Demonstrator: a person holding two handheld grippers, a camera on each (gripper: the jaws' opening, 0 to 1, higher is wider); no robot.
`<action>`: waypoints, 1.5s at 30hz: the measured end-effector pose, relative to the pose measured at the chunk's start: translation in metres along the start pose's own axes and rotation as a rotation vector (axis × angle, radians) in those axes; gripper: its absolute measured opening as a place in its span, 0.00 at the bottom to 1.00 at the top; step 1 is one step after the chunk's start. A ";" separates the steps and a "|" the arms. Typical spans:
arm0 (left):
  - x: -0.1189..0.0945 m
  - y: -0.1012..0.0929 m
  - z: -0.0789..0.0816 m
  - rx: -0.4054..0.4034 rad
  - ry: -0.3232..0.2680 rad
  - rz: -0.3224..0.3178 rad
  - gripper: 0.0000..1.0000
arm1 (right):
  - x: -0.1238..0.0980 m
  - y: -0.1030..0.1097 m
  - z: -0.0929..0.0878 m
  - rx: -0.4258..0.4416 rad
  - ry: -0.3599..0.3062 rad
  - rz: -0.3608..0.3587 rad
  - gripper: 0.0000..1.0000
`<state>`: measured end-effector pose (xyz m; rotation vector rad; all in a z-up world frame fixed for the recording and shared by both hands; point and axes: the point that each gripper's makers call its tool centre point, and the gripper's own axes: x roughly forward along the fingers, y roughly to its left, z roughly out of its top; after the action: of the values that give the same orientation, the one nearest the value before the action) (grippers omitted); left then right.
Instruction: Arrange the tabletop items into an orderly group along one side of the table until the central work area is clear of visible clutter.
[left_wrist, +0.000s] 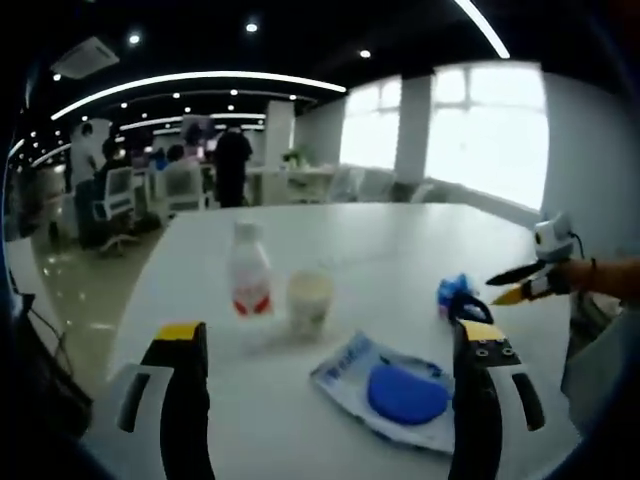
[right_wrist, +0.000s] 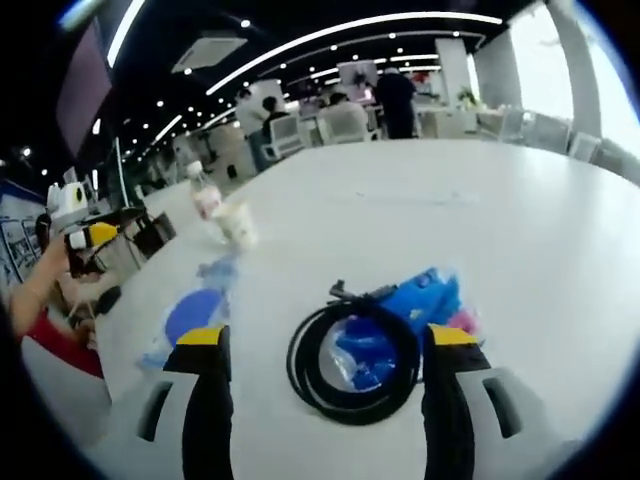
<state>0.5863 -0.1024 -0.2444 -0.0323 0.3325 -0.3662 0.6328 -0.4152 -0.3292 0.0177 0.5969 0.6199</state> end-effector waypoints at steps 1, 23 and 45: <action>-0.002 -0.003 -0.003 0.004 0.007 -0.008 0.99 | 0.001 -0.001 -0.001 0.001 0.002 0.002 0.71; -0.028 -0.036 -0.025 0.084 0.042 -0.081 0.98 | 0.020 -0.041 -0.030 0.009 0.078 -0.089 0.46; -0.033 -0.042 -0.032 0.105 0.054 -0.071 0.96 | 0.024 -0.066 -0.049 0.197 0.140 -0.221 0.11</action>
<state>0.5327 -0.1289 -0.2607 0.0690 0.3660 -0.4554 0.6583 -0.4633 -0.3948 0.0925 0.7821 0.3481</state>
